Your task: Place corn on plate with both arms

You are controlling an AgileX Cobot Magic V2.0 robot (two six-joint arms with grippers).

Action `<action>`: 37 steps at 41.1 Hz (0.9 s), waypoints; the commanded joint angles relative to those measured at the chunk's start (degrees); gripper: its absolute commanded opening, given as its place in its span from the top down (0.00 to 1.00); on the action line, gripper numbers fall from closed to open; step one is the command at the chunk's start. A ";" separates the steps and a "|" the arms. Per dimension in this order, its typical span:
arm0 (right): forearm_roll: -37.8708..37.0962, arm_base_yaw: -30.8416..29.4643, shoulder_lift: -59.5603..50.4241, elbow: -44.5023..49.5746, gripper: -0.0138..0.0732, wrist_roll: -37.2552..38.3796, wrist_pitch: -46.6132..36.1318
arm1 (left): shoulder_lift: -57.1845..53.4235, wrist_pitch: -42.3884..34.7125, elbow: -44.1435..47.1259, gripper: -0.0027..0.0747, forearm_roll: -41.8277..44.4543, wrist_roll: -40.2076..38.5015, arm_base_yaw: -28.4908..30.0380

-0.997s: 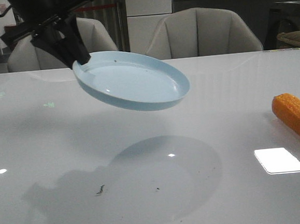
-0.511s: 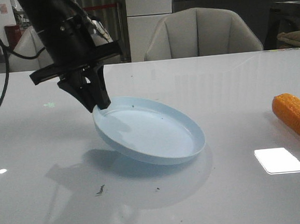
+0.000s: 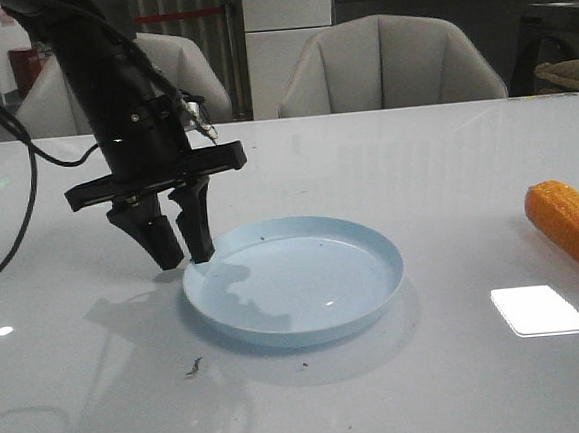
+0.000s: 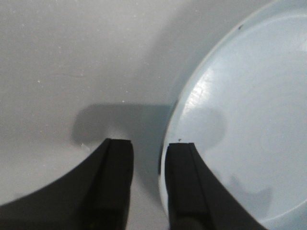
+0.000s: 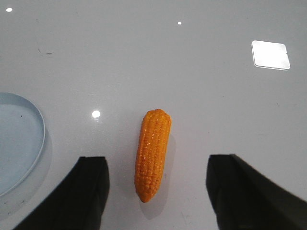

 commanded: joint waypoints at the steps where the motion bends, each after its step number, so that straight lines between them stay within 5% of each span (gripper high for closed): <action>1: -0.40 -0.01 -0.40 -2.03 0.22 -0.26 -3.89 | -3.76 0.69 -3.72 0.53 -0.70 -0.61 -0.53; 21: -0.40 -0.01 -0.40 -2.03 0.22 -0.26 -3.83 | -12.22 5.49 -34.99 0.54 12.84 4.46 -0.27; 31: -0.40 -0.01 -0.40 -2.03 0.22 -0.26 -2.03 | -25.17 5.49 -33.35 0.54 21.53 4.34 -0.27; 37: -0.40 -0.01 -0.40 -2.03 0.22 -0.26 2.76 | -39.16 5.49 -20.58 0.54 30.75 1.43 -0.27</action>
